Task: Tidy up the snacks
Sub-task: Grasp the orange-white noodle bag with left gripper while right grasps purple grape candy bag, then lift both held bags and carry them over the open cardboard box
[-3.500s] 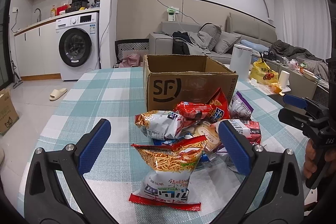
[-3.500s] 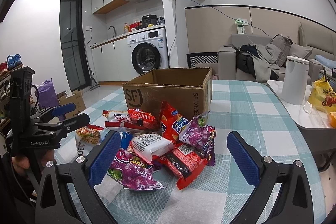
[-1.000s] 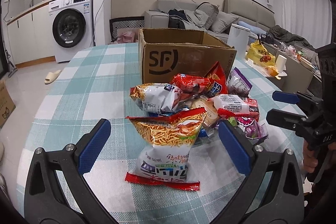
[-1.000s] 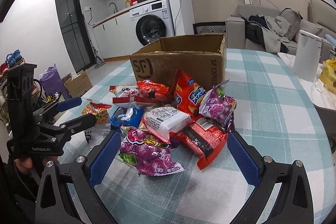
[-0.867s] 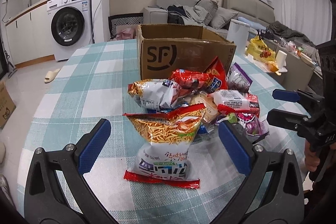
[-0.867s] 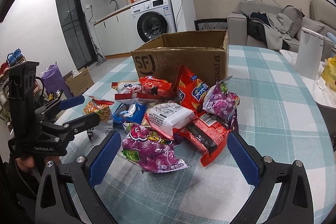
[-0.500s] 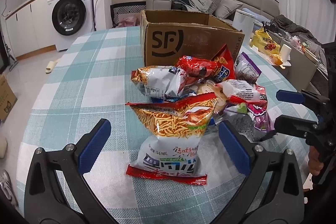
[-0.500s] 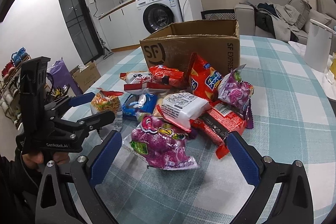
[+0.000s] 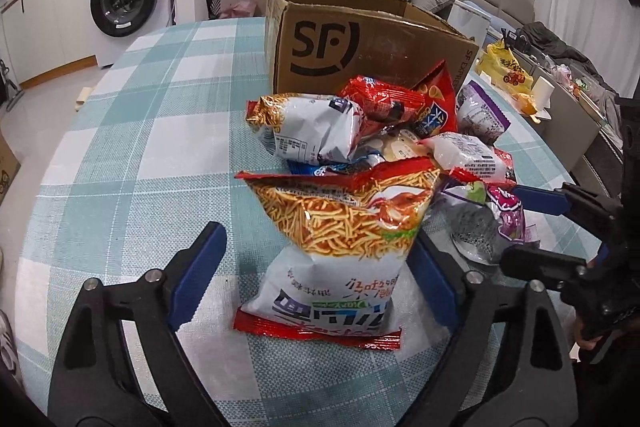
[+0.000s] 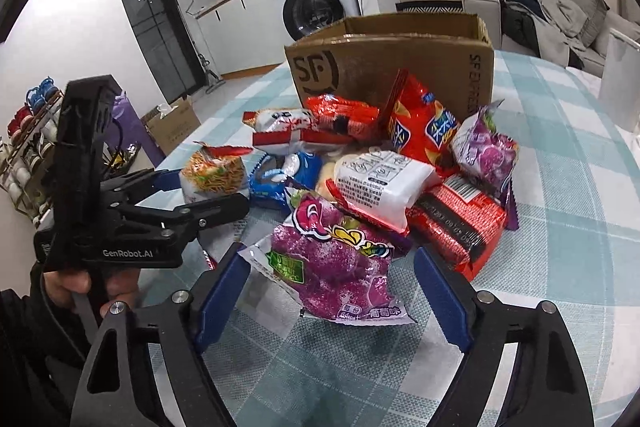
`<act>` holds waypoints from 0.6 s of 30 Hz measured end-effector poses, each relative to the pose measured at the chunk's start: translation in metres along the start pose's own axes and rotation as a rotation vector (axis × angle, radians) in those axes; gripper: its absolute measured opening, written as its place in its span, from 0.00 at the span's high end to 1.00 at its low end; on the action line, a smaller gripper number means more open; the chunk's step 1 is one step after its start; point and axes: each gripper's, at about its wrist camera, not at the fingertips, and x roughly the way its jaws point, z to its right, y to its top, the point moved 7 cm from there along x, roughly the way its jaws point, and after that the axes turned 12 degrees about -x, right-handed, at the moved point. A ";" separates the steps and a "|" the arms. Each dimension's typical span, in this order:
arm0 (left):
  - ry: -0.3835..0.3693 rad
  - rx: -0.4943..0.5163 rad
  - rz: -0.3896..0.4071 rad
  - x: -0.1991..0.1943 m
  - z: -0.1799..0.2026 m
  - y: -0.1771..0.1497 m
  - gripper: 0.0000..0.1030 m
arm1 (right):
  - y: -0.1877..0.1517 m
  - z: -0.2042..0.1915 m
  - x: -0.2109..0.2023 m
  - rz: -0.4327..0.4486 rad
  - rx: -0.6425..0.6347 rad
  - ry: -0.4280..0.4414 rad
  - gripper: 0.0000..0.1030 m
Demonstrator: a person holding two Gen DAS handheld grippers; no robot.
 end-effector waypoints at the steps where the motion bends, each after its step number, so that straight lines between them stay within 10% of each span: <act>1: -0.002 0.001 -0.003 0.001 0.000 0.000 0.16 | 0.000 0.001 0.002 -0.002 0.007 0.001 0.16; 10: -0.031 0.018 -0.025 0.003 0.006 -0.002 0.52 | -0.002 0.007 0.019 -0.040 0.045 0.005 0.24; 18: -0.052 0.050 0.004 -0.007 0.013 -0.005 0.57 | -0.003 0.006 0.023 -0.051 0.050 -0.005 0.36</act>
